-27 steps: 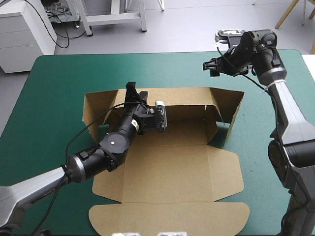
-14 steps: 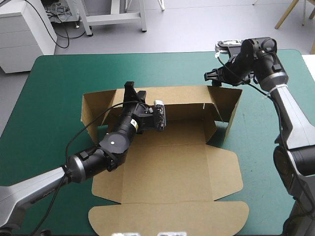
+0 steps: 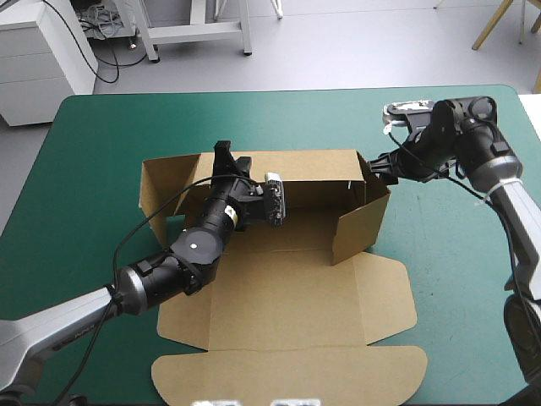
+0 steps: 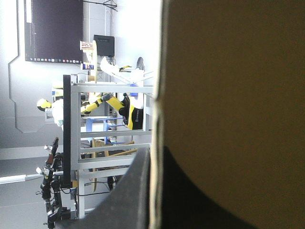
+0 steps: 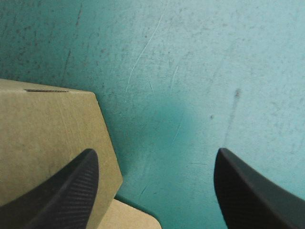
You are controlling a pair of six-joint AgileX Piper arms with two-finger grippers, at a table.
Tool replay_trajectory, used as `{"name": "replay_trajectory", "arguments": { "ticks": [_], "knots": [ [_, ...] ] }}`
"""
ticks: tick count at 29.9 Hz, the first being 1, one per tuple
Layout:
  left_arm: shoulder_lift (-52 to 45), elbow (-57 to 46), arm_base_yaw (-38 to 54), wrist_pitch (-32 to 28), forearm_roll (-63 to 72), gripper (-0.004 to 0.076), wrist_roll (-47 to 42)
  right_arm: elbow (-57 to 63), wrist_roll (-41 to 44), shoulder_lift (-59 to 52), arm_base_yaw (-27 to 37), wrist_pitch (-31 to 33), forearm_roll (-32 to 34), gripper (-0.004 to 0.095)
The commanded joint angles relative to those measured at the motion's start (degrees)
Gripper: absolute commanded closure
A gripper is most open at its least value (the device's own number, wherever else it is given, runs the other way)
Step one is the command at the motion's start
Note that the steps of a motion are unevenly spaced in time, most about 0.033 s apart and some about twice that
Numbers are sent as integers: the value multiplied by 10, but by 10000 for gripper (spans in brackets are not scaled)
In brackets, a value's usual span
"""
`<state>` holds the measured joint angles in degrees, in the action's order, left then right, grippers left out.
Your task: Fold the box
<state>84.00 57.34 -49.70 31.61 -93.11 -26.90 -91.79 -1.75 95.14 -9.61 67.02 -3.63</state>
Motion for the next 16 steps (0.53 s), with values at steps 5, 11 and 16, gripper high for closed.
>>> {"name": "replay_trajectory", "arguments": {
  "ticks": [5, 11, 16],
  "knots": [
    [-24, 16, -3, 20, -20, 734, -9, 150, -63, -129, 4, -207, -56, 288],
    [-24, 16, -3, 20, -20, 734, -9, 277, -167, -210, 4, -326, -117, 288],
    [-24, 16, -3, 20, -20, 734, -9, 343, -245, -249, 4, -364, -168, 288]
  ]
}}
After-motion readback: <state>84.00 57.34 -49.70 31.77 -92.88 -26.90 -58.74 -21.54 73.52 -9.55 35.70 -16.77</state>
